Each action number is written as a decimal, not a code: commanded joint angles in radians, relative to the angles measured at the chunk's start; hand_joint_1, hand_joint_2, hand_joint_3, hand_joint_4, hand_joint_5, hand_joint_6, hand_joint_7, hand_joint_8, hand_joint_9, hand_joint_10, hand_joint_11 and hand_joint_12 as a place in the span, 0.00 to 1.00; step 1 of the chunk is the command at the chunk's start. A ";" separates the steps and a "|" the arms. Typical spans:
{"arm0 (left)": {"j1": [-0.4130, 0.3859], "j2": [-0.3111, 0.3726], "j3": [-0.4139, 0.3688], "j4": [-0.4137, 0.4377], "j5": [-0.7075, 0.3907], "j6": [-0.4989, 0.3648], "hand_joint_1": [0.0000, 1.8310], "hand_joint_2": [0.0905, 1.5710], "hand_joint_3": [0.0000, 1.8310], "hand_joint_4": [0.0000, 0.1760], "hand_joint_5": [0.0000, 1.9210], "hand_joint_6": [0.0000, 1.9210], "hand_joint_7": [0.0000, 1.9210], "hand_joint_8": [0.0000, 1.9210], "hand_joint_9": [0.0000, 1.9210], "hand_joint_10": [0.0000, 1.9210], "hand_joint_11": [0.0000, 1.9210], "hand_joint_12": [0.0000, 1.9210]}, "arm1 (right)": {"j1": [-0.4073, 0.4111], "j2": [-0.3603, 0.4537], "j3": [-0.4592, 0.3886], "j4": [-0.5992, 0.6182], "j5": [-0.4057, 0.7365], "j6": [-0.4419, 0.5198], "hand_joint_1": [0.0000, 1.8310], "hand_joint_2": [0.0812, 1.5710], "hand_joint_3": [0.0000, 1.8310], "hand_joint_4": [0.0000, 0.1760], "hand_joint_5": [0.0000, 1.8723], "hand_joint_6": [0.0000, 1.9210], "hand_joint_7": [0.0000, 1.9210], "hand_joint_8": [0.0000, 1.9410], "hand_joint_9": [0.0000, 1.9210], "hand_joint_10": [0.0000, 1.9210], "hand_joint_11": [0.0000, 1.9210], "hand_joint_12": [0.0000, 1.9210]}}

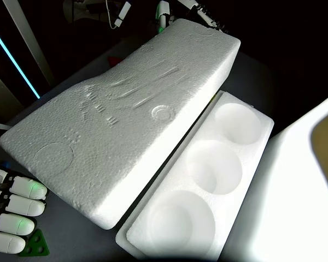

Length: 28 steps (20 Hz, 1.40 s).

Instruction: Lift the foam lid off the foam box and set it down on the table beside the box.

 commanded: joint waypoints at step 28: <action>0.084 -0.098 0.059 -0.049 -0.044 -0.043 0.24 0.68 0.00 0.27 0.00 0.00 0.00 0.00 0.00 0.00 0.00 0.00 | -0.061 -0.102 0.099 0.018 0.011 0.102 0.19 0.74 0.00 0.00 0.00 0.00 0.00 0.00 0.00 0.00 0.00 0.00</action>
